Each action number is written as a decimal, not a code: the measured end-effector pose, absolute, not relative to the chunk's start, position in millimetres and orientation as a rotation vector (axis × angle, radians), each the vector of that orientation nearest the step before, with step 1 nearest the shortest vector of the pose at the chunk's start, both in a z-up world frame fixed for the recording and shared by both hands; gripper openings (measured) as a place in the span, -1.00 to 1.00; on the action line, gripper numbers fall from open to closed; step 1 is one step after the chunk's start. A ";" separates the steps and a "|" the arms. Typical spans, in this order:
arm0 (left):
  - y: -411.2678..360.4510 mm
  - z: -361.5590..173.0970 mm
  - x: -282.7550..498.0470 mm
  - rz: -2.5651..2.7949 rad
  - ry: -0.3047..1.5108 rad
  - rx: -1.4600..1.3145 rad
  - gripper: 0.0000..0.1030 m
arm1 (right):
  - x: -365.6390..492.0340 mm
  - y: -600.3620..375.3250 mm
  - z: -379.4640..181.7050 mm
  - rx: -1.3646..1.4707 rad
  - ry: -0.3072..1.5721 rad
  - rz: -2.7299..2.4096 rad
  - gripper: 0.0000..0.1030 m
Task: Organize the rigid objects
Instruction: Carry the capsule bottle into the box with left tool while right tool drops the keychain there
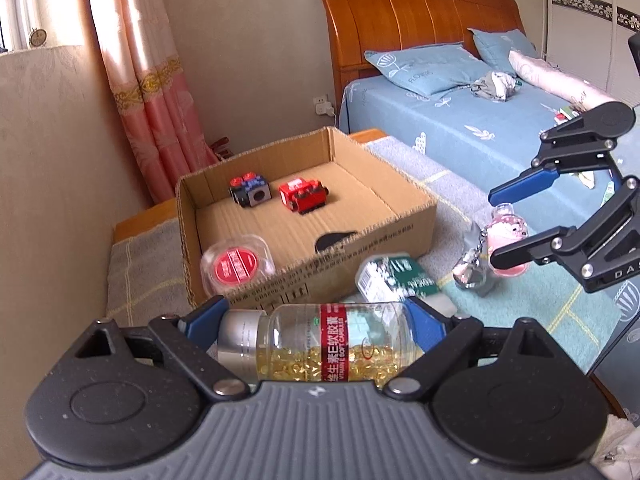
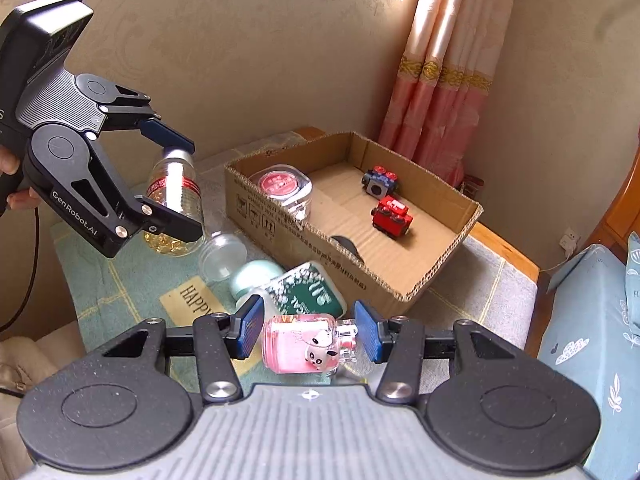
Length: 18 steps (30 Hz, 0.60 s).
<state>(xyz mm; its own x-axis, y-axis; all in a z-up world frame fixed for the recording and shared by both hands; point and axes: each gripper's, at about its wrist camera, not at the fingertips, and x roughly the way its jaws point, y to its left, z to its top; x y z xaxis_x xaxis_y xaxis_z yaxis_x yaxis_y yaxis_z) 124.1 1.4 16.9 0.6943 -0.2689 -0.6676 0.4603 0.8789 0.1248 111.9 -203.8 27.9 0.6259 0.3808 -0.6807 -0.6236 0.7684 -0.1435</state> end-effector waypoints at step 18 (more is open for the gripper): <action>-7.3 47.6 263.0 -0.322 0.693 0.258 0.80 | 175.5 -197.9 85.9 -0.298 0.597 0.550 0.07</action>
<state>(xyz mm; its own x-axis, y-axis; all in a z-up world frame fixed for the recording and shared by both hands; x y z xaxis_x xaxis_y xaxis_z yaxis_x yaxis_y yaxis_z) 263.0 -7.3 47.6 0.7235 -0.2040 -0.6595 0.3733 0.9192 0.1252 175.5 -197.9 85.9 0.6904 0.4004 -0.6025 -0.5676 0.8162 -0.1081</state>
